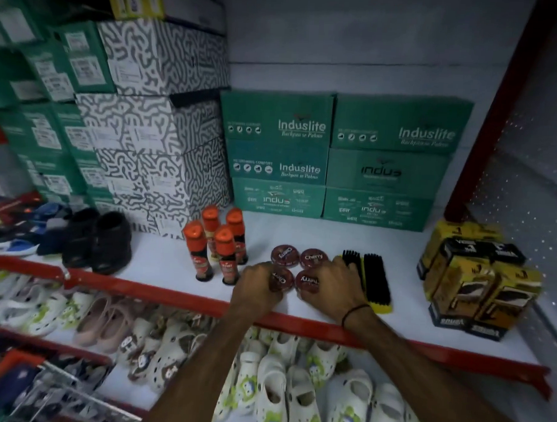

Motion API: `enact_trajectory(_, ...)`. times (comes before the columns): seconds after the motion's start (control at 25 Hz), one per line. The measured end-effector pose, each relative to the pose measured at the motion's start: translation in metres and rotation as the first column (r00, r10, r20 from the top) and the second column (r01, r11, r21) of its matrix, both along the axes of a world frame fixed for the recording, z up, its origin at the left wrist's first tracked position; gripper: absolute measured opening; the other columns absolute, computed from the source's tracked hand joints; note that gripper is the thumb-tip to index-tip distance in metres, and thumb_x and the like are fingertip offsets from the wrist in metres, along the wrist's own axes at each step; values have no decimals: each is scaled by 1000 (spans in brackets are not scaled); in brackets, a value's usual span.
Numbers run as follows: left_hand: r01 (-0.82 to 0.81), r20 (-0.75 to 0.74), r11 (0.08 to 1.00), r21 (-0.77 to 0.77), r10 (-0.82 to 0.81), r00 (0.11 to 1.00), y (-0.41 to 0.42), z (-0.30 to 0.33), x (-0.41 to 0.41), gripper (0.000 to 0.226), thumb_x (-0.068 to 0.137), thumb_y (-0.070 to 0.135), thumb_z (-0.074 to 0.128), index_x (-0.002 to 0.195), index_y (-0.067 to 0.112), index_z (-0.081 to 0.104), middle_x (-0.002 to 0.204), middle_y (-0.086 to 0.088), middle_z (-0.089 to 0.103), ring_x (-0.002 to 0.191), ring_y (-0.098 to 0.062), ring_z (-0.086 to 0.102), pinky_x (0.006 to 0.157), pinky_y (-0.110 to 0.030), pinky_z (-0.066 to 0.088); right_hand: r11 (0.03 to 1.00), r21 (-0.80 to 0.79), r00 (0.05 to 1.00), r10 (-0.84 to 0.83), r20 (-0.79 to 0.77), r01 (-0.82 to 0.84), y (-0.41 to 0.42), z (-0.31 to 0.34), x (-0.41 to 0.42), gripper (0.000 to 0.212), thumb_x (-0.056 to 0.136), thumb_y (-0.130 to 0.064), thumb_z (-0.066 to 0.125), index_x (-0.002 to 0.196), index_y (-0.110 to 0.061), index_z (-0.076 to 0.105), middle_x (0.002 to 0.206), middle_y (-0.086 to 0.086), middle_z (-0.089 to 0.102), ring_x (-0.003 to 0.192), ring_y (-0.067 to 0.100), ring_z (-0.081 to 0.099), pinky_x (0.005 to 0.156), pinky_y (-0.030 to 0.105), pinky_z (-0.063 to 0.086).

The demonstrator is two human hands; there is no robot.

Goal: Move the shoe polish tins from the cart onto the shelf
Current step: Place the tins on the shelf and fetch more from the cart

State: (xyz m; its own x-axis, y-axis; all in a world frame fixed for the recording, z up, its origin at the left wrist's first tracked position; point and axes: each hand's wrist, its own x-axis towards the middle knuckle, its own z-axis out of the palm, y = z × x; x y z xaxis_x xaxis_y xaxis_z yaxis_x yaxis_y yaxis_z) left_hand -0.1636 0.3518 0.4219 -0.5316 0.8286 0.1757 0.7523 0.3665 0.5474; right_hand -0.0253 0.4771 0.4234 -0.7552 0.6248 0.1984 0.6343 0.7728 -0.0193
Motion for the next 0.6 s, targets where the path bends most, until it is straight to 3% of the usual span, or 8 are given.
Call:
enact_trajectory(0.12, 61, -13, 998, -32, -61, 998, 9, 0, -10, 23, 75, 17, 75, 98, 21, 78, 103, -6, 75, 99, -25, 70, 92, -35, 55, 999, -27, 1000, 17, -19, -18, 5, 1, -2, 47, 73, -68, 60, 104, -35, 73, 110, -4, 72, 113, 26, 56, 91, 42, 42)
enact_trajectory(0.24, 89, -13, 996, -17, -89, 996, 24, 9, -23, 34, 87, 9, 65, 120, 14, 71, 123, -15, 68, 117, -31, 63, 104, -32, 49, 990, -135, 988, 16, -157, -38, 22, 12, 1, 48, 74, -63, 64, 115, -38, 70, 115, -6, 72, 112, 27, 57, 90, 42, 46)
enact_trajectory(0.32, 120, -54, 980, -160, -130, 990, 34, 19, -33, 53, 88, 2, 58, 140, 11, 56, 143, -18, 58, 134, -35, 53, 115, -39, 41, 987, -144, 994, 67, -81, -78, 36, 22, -2, 47, 78, -55, 67, 123, -40, 66, 123, -8, 70, 116, 28, 54, 91, 44, 43)
enact_trajectory(0.44, 166, -43, 910, -380, -196, 980, 45, 25, -41, 57, 89, 7, 58, 145, 14, 51, 146, -14, 55, 133, -34, 55, 111, -41, 46, 973, -219, 992, 99, 81, -79, 49, 28, -9, 49, 82, -51, 70, 129, -39, 64, 127, -6, 69, 120, 28, 49, 97, 46, 41)
enact_trajectory(0.6, 126, -59, 913, -387, -161, 985, 50, 23, -42, 56, 88, 10, 61, 144, 16, 54, 146, -14, 55, 131, -33, 56, 107, -38, 49, 960, -274, 994, 80, 78, -56, 58, 20, -11, 51, 82, -53, 71, 130, -37, 65, 129, -3, 69, 123, 27, 48, 102, 46, 42)
